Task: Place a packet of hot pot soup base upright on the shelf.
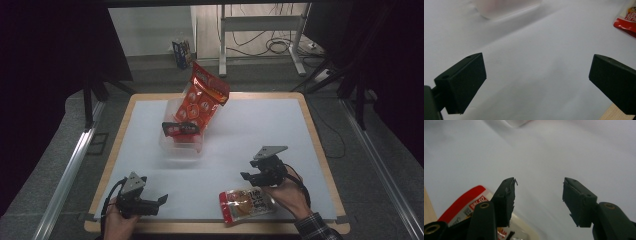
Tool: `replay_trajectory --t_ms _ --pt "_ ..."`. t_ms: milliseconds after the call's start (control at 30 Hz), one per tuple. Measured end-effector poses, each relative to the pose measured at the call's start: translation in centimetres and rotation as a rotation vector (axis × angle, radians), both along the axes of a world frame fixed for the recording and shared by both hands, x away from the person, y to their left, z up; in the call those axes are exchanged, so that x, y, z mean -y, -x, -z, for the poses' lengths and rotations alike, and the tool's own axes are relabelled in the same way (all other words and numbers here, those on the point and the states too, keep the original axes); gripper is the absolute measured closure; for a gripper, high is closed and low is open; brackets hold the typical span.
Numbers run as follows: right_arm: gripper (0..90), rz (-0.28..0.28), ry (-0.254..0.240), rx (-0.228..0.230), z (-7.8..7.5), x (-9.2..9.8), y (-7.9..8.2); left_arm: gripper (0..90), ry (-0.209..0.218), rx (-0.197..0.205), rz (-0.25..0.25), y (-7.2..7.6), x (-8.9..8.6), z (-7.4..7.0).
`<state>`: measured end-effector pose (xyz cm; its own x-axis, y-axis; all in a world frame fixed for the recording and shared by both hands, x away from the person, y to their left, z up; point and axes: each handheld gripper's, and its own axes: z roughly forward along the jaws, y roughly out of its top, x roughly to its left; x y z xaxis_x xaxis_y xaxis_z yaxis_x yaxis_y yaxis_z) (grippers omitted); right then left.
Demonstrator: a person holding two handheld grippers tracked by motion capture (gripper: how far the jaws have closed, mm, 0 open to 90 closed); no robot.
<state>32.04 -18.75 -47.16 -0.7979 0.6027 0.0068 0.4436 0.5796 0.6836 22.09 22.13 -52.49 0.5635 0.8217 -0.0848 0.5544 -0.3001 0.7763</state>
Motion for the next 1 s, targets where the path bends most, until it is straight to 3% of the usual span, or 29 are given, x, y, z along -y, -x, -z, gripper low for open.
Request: replay_trajectory --t_ms 367,500,667,833,1000 --pt "60.3 0.054 0.031 0.012 0.1 2.7 1.1 1.2 -0.007 0.001 0.003 0.0 0.1 0.0" --pt "61.9 0.065 0.037 0.01 0.2 3.6 1.4 1.2 -0.009 0.0 0.003 0.0 0.1 0.0" --pt "53.8 0.073 0.049 0.011 0.6 4.5 1.8 1.3 -0.008 0.0 0.001 0.0 0.1 0.0" --pt "39.8 0.077 0.072 0.016 1.3 5.1 2.0 1.3 -0.01 0.0 0.0 0.0 0.1 0.0" --pt "33.1 0.074 0.059 -0.009 2.0 5.1 2.0 1.3 -0.01 0.0 0.0 0.0 0.1 0.0"
